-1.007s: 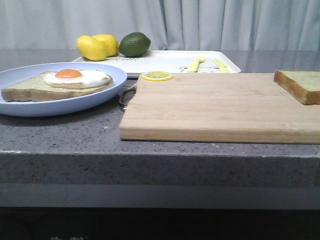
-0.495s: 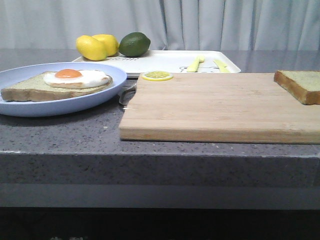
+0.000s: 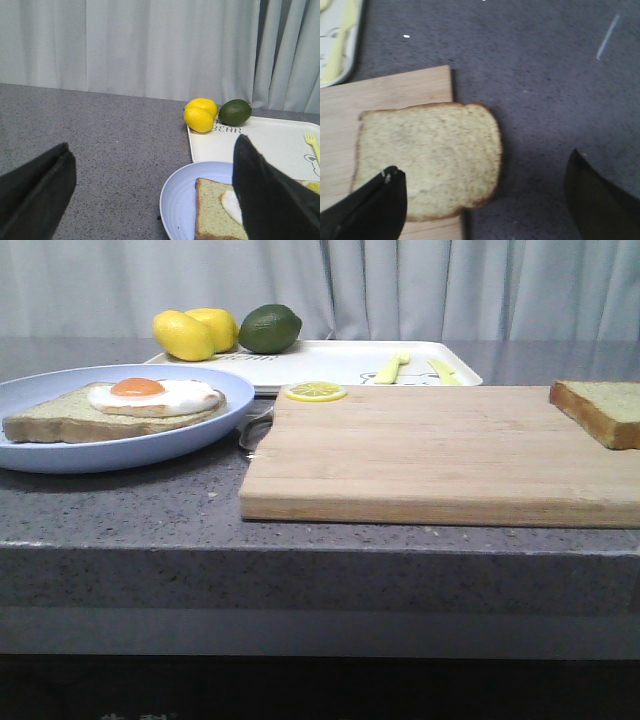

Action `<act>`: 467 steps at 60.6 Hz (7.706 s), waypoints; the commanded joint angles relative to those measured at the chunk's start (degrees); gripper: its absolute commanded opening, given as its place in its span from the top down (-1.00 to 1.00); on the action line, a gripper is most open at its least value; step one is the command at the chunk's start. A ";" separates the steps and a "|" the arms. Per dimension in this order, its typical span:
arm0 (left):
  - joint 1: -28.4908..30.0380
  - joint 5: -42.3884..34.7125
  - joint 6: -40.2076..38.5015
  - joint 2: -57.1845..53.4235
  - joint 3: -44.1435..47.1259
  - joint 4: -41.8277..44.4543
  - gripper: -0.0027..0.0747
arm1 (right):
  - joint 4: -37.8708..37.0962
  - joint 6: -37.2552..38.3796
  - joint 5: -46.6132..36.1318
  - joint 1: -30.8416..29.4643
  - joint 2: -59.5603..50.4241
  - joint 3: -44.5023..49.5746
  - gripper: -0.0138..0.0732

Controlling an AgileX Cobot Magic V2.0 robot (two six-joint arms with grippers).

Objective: Place bread and move sandwich to tray
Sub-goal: 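Grasp the bread slice edge with the right gripper and lift it, then carry the bread over the egg slice and lower it on top, then release the bread and withdraw the right gripper, then reach the left gripper to the rim of the blue plate, then grasp the plate rim with the left gripper and lift the plate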

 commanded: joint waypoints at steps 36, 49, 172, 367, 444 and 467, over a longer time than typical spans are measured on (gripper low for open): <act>0.35 -4.73 -0.30 0.71 -2.02 -0.37 -0.66 | 31.70 -27.92 13.33 -10.87 26.44 -13.57 -0.79; 0.35 -4.61 -0.30 0.71 -2.02 -0.37 -0.66 | 35.94 -30.97 15.25 -11.67 28.57 -13.57 -0.65; 0.35 -4.37 -0.30 0.71 -2.02 -0.37 -0.66 | 97.77 -33.67 -21.78 46.90 42.83 -22.58 0.84; 0.35 26.83 0.93 52.99 -39.95 -0.69 -0.66 | 0.82 -0.27 -28.73 18.21 -41.10 32.80 0.80; 0.60 30.92 0.93 67.17 -43.56 -3.06 0.98 | 0.82 -0.27 -28.68 18.21 -41.10 32.80 0.80; 13.29 39.60 19.38 65.79 -51.96 -36.00 0.98 | 0.82 -0.27 -28.63 18.21 -41.10 32.80 0.80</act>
